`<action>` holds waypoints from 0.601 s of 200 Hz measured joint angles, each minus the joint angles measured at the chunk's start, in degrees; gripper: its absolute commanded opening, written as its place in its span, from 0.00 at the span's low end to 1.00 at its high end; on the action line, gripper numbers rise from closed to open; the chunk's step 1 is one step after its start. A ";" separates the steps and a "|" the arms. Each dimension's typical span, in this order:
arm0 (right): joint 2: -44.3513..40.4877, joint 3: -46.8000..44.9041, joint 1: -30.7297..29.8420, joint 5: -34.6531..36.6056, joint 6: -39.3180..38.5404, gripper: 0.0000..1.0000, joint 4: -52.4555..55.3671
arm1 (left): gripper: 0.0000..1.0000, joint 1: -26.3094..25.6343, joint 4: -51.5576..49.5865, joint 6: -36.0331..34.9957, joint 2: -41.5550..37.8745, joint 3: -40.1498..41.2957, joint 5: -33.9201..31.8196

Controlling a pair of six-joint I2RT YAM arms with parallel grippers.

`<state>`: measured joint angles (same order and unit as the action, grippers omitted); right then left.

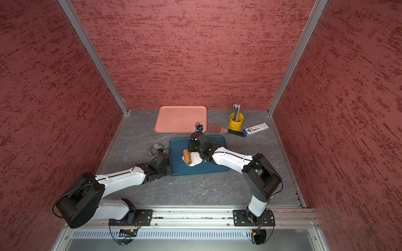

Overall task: Roll out the dumpling wrappers from the dough
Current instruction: Flatten out the dough on the work surface.

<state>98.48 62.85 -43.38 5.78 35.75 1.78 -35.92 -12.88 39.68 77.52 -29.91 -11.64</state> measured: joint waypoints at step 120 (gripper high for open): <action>-0.85 0.28 3.54 5.62 0.92 0.00 3.28 | 0.00 0.00 -1.51 -0.02 0.68 -1.11 -0.13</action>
<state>97.62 63.13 -39.83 11.40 36.67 5.06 -35.92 -14.39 39.66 78.19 -31.03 -11.77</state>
